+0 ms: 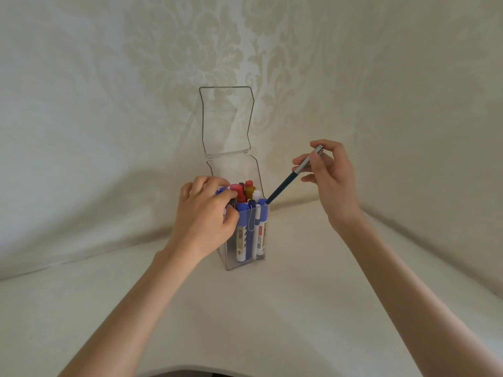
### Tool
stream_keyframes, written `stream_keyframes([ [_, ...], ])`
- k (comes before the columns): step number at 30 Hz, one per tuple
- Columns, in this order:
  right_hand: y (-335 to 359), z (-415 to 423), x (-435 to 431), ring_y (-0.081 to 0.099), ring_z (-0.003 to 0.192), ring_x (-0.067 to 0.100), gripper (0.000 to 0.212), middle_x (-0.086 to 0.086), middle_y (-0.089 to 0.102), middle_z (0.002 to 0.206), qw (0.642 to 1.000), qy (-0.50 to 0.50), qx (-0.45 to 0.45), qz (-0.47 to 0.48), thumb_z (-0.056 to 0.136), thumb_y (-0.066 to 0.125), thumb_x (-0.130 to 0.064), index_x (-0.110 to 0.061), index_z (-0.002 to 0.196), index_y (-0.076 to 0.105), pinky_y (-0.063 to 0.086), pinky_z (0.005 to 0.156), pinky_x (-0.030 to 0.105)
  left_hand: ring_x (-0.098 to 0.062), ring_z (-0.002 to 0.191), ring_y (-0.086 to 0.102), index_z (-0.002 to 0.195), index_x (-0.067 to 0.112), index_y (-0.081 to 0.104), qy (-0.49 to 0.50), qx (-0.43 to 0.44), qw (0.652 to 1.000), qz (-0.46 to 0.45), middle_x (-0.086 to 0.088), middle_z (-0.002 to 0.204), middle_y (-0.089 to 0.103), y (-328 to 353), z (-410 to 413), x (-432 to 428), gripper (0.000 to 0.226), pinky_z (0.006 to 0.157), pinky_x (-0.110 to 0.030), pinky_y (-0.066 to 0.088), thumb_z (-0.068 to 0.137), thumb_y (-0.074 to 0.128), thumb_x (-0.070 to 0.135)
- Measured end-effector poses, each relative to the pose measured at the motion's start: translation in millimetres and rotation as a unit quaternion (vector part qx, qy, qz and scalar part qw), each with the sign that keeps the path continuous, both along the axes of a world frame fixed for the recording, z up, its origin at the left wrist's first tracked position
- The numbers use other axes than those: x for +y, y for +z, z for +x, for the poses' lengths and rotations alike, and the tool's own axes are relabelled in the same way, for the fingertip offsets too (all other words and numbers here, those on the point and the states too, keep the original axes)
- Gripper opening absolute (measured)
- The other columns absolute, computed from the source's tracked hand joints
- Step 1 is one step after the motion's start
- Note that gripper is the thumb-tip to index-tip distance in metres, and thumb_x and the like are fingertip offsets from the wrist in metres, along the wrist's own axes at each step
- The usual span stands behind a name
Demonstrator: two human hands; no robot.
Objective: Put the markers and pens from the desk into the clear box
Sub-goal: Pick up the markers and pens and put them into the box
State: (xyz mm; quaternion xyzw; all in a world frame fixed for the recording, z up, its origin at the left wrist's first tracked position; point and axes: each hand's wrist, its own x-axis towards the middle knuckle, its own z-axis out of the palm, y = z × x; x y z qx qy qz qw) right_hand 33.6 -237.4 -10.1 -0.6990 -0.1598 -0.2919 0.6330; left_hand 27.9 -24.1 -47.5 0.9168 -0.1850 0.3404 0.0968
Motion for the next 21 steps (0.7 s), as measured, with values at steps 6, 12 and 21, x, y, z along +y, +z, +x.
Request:
stream_keyframes([
  [6,6,0,30,0.067,0.085,0.018,0.014,0.002,0.065,0.087,0.999,0.027,-0.026,0.017,0.097,0.038,-0.011,-0.015,0.108,0.045,0.052,0.069,0.025,-0.025,0.109,0.051,0.123,0.014,0.052,-0.043,-0.001,0.991,-0.126,-0.009,0.124,0.052,-18,-11,14,0.041,0.087,-0.038,0.044,0.084,0.052,0.027],
  [12,3,-2,60,0.065,0.077,0.005,0.016,0.002,0.062,0.086,0.994,0.079,-0.034,-0.070,0.095,0.042,-0.006,-0.016,0.106,0.047,0.047,0.069,0.012,-0.013,0.080,0.059,0.132,0.020,0.033,-0.024,0.138,0.957,-0.254,0.002,0.117,0.049,-55,-28,9,0.070,0.062,-0.036,0.052,0.075,0.066,0.044],
  [21,-12,10,68,0.065,0.077,0.021,0.020,0.008,0.064,0.090,0.973,0.038,0.044,-0.221,0.093,0.048,-0.012,-0.016,0.112,0.042,0.055,0.071,0.025,-0.019,0.083,0.064,0.133,0.024,0.035,0.000,0.134,0.954,-0.266,-0.001,0.119,0.052,-59,-15,-3,0.058,0.067,-0.040,0.055,0.083,0.063,0.029],
])
